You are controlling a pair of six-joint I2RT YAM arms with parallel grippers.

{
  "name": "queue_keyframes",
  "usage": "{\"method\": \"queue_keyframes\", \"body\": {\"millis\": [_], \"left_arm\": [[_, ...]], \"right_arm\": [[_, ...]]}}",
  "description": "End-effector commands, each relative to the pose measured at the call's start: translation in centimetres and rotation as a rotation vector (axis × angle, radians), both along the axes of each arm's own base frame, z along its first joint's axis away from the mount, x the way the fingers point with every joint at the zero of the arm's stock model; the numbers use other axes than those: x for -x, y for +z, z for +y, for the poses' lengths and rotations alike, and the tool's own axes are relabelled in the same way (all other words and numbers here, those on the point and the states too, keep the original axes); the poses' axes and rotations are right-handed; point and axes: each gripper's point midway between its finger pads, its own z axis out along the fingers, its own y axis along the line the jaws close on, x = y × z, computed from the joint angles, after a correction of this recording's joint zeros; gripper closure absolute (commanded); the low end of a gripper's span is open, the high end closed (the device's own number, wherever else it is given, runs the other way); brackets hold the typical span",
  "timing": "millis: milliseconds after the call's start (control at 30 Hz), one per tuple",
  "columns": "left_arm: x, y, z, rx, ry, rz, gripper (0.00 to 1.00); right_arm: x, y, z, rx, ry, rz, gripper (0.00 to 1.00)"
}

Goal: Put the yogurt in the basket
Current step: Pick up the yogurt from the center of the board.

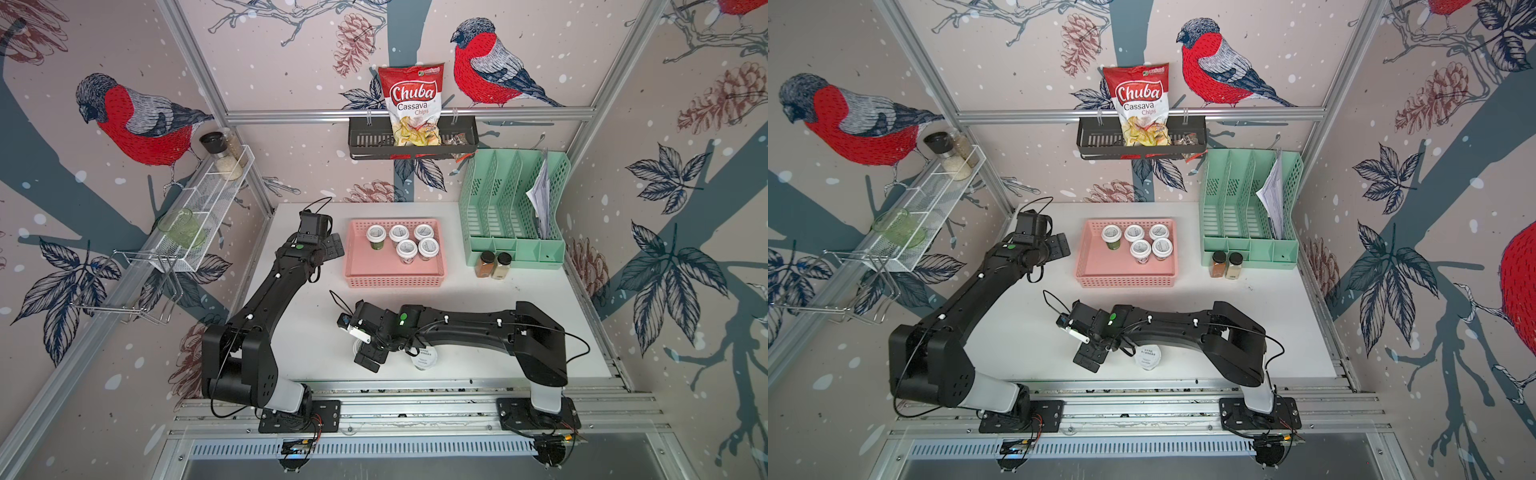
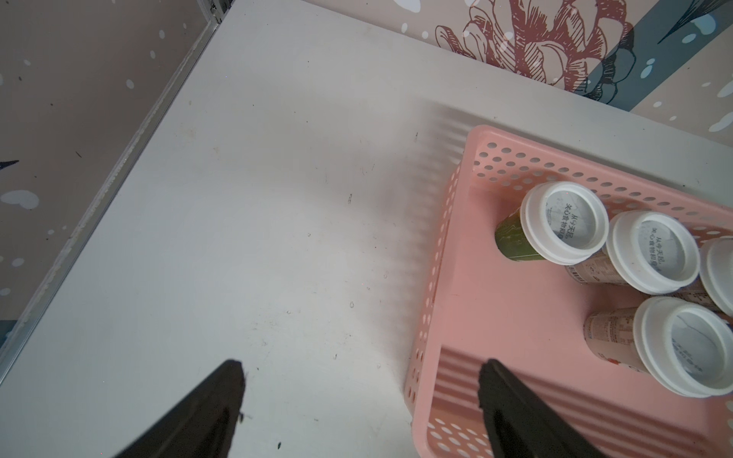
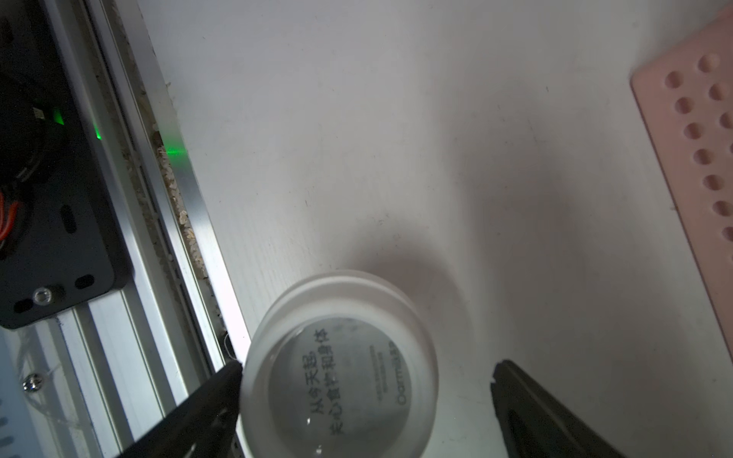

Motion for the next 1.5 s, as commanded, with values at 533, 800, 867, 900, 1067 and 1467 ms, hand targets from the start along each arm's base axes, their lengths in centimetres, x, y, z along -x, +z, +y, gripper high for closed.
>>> {"method": "queue_keyframes", "body": {"millis": [533, 800, 867, 900, 1067, 1467], "left_arm": [[-0.1, 0.8, 0.6, -0.019, 0.021, -0.022, 0.05], [-0.1, 0.8, 0.9, -0.025, 0.03, -0.024, 0.05], [-0.2, 0.9, 1.0, -0.024, 0.036, -0.027, 0.05], [-0.3, 0.9, 1.2, -0.02, 0.039, -0.028, 0.05], [-0.4, 0.7, 1.7, 0.006, 0.046, -0.023, 0.05], [-0.3, 0.8, 1.7, 0.007, 0.043, -0.025, 0.05]], "right_arm": [[0.2, -0.7, 1.0, -0.016, 0.027, 0.048, 0.16], [-0.2, 0.0, 0.9, -0.014, 0.017, 0.035, 0.18], [-0.4, 0.4, 0.8, -0.018, 0.014, 0.031, 0.18], [-0.6, 0.7, 0.8, -0.022, 0.01, 0.03, 0.19], [-0.5, 0.2, 0.5, -0.005, 0.016, 0.048, 0.16], [-0.3, -1.2, 0.6, 0.023, 0.022, 0.08, 0.17]]}}
